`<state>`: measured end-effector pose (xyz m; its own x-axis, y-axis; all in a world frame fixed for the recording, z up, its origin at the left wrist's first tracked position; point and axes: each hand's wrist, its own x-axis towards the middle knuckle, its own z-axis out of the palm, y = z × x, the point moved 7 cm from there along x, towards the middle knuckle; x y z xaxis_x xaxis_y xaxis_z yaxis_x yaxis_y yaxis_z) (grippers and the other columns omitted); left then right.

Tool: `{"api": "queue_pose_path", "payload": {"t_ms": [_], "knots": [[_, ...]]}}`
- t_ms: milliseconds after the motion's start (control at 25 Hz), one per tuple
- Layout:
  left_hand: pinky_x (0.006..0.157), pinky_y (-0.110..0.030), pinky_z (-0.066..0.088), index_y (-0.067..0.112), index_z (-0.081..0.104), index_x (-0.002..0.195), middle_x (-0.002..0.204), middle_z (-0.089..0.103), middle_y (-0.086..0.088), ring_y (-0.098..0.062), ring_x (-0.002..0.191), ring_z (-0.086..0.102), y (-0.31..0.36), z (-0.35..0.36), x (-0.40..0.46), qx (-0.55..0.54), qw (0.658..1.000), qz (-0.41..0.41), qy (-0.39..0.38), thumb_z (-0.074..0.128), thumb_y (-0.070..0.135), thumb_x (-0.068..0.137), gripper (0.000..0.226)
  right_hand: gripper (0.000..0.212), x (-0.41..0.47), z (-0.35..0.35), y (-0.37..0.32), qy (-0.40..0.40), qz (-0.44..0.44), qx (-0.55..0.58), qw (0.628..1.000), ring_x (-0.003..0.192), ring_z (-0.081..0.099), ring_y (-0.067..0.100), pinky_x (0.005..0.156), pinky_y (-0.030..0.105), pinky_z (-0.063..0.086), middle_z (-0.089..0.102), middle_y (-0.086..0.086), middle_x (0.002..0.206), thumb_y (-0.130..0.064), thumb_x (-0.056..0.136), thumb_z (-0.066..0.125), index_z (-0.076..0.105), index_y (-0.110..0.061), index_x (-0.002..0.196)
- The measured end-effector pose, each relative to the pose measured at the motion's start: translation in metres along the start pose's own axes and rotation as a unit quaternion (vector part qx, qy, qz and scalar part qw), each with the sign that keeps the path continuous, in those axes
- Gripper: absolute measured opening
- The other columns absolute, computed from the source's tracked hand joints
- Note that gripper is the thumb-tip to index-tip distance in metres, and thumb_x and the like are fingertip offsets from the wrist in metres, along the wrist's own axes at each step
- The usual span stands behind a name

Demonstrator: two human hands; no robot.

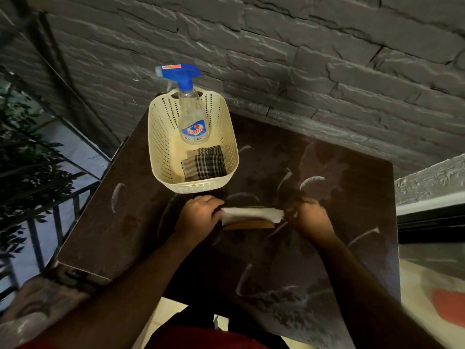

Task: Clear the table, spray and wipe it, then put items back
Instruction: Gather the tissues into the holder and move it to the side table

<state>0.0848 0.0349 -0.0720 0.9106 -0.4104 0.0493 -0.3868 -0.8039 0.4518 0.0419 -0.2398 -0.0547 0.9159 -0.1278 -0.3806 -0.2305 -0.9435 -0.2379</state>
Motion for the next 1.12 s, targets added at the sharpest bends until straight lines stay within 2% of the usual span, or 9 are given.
{"api": "queue_pose_path", "payload": {"t_ms": [80, 160, 320, 360, 480, 640, 760, 920, 1120], "knots": [[0.087, -0.036, 0.051, 0.017, 0.068, 0.116, 0.112, 0.069, -0.001, -0.02, 0.102, 0.063, 0.005, -0.006, -0.007, -0.016, 0.999, -0.011, 0.026, 0.056, 0.03, 0.09, 0.032, 0.02, -0.004, -0.013, 0.003, 0.046, 0.001, 0.013, 0.999, 0.105, 0.061, 0.026, 0.085, 0.038, 0.052, 0.062, 0.003, 0.111, -0.036, 0.09, 0.054, 0.069, -0.029, 0.101], [0.094, -0.037, 0.048, 0.017, 0.063, 0.125, 0.123, 0.064, -0.001, -0.019, 0.113, 0.058, 0.017, -0.009, -0.012, -0.009, 0.999, 0.008, 0.034, 0.054, 0.038, 0.089, 0.042, 0.022, -0.005, -0.018, -0.009, 0.053, -0.031, 0.032, 0.998, 0.104, 0.061, 0.026, 0.084, 0.036, 0.052, 0.063, 0.003, 0.109, -0.03, 0.088, 0.059, 0.067, -0.026, 0.108], [0.103, -0.038, 0.035, 0.022, 0.04, 0.144, 0.141, 0.049, 0.001, -0.019, 0.13, 0.043, 0.045, 0.012, 0.001, 0.071, 0.991, 0.021, -0.114, 0.065, 0.054, 0.081, 0.075, 0.073, 0.003, 0.006, -0.052, -0.049, -0.122, -0.008, 0.991, 0.128, 0.046, 0.026, 0.105, 0.044, 0.04, 0.052, 0.001, 0.138, -0.048, 0.075, 0.072, 0.043, -0.031, 0.14], [0.103, -0.038, 0.033, 0.024, 0.039, 0.143, 0.141, 0.049, 0.002, -0.02, 0.13, 0.043, 0.047, 0.017, 0.006, 0.099, 0.985, 0.013, -0.139, 0.065, 0.054, 0.081, 0.074, 0.075, 0.004, 0.013, -0.059, -0.065, -0.125, -0.032, 0.989, 0.13, 0.043, 0.026, 0.107, 0.043, 0.037, 0.049, 0.002, 0.142, -0.048, 0.077, 0.071, 0.039, -0.031, 0.143], [0.099, -0.038, 0.03, 0.032, 0.049, 0.13, 0.13, 0.058, 0.004, -0.019, 0.12, 0.051, 0.046, 0.023, 0.011, 0.121, 0.978, -0.031, -0.17, 0.065, 0.05, 0.082, 0.055, 0.061, 0.01, 0.021, -0.061, -0.082, -0.122, -0.074, 0.986, 0.128, 0.048, 0.026, 0.104, 0.039, 0.034, 0.053, 0.003, 0.139, -0.037, 0.083, 0.064, 0.044, -0.031, 0.14], [0.094, -0.037, 0.03, 0.035, 0.055, 0.121, 0.12, 0.065, 0.008, -0.017, 0.113, 0.057, 0.048, 0.001, -0.007, 0.107, 0.984, -0.076, -0.121, 0.069, 0.051, 0.077, 0.048, 0.053, 0.005, 0.008, -0.069, -0.058, -0.174, -0.099, 0.978, 0.122, 0.052, 0.025, 0.103, 0.039, 0.034, 0.057, 0.002, 0.134, -0.042, 0.086, 0.061, 0.047, -0.034, 0.136], [0.096, -0.038, 0.032, 0.035, 0.058, 0.12, 0.119, 0.066, 0.009, -0.016, 0.113, 0.058, 0.043, -0.032, -0.042, 0.094, 0.985, -0.129, -0.072, 0.071, 0.049, 0.076, 0.048, 0.052, -0.014, -0.004, -0.101, -0.03, -0.249, -0.038, 0.967, 0.117, 0.055, 0.024, 0.104, 0.041, 0.037, 0.061, 0.0, 0.128, -0.047, 0.082, 0.063, 0.052, -0.036, 0.132], [0.095, -0.037, 0.028, 0.035, 0.054, 0.125, 0.124, 0.063, 0.007, -0.017, 0.117, 0.056, 0.017, -0.069, -0.119, 0.097, 0.97, -0.222, -0.032, 0.069, 0.052, 0.078, 0.052, 0.06, -0.047, 0.005, -0.173, -0.021, -0.371, -0.054, 0.927, 0.116, 0.059, 0.025, 0.1, 0.039, 0.042, 0.064, -0.002, 0.126, -0.046, 0.07, 0.069, 0.06, -0.027, 0.127], [0.096, -0.037, 0.028, 0.03, 0.054, 0.122, 0.122, 0.062, 0.002, -0.021, 0.116, 0.055, -0.026, -0.11, -0.236, 0.094, 0.932, -0.35, 0.011, 0.067, 0.05, 0.081, 0.047, 0.057, -0.105, 0.047, -0.284, -0.052, -0.461, -0.112, 0.879, 0.119, 0.056, 0.017, 0.1, 0.035, 0.04, 0.062, -0.009, 0.129, -0.043, 0.076, 0.072, 0.055, -0.035, 0.129]]}}
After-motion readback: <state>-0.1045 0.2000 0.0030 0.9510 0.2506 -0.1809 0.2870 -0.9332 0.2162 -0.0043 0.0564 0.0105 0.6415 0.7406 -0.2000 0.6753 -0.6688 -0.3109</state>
